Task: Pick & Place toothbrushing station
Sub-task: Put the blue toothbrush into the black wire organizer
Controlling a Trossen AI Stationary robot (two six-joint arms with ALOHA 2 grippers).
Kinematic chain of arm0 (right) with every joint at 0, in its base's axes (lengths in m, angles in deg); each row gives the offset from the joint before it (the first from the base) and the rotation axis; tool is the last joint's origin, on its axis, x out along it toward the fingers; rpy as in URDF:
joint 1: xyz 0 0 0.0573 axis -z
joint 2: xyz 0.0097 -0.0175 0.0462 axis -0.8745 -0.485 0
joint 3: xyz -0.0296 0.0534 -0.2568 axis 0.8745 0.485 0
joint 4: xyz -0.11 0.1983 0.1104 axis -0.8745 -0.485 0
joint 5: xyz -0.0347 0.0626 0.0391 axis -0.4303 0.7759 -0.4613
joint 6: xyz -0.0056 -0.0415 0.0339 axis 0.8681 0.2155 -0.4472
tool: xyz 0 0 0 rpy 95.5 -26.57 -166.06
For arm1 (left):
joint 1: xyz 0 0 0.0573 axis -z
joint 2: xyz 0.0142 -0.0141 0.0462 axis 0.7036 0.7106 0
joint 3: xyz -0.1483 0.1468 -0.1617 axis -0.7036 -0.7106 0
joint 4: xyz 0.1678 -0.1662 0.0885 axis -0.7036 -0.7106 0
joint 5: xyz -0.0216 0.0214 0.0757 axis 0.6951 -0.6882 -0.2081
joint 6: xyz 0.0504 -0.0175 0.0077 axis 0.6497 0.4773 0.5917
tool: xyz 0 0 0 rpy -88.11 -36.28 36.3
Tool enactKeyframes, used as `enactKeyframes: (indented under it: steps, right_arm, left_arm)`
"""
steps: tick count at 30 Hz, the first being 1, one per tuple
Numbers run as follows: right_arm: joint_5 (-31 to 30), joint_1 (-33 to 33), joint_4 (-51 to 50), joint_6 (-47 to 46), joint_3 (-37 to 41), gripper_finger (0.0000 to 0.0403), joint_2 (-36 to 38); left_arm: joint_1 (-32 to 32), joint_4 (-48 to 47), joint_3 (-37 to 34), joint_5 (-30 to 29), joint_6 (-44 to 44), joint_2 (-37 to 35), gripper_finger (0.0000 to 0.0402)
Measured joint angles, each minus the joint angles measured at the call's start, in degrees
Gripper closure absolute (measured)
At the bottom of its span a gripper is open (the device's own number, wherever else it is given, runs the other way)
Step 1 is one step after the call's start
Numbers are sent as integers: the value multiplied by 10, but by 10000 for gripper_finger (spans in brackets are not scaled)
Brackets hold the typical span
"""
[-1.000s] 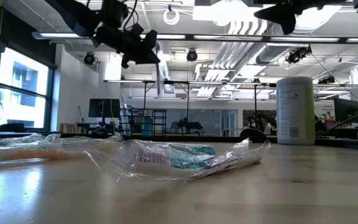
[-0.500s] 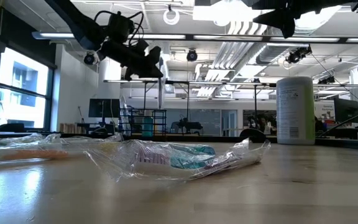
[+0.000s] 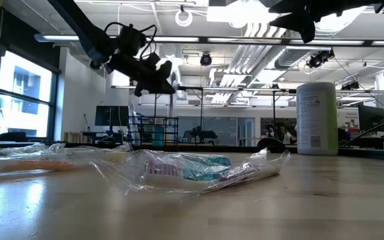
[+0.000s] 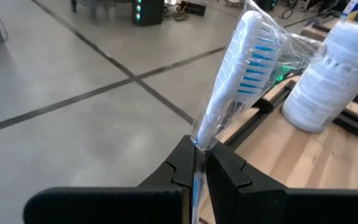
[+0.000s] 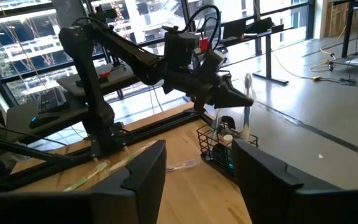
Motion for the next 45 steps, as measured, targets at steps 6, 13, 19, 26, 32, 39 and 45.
enactKeyframes:
  steps: [6, 13, 19, 26, 32, 39, 45]
  right_arm:
    - [-1, 0, 2, 0, 0, 231, -5]
    - [-2, 0, 2, 0, 0, 231, -5]
    - [-4, 0, 4, 0, 0, 231, -5]
    - [-4, 0, 4, -1, 0, 231, -7]
    - [-4, 0, 4, -1, 0, 231, -7]
    - [-4, 0, 4, -2, 0, 231, -7]
    - [-4, 0, 9, -2, 0, 231, -7]
  left_arm:
    - [0, -4, 0, 4, -13, 24, 386]
    - [-1, -3, 0, 5, -7, 42, 386]
    - [-1, -5, 0, 17, 12, 59, 386]
    - [-1, 6, 0, 14, 4, 66, 374]
    - [-1, 6, 0, -8, 4, 66, 360]
    - [-1, 3, 0, -17, 17, 66, 357]
    - [-1, -13, 0, -41, 17, 66, 356]
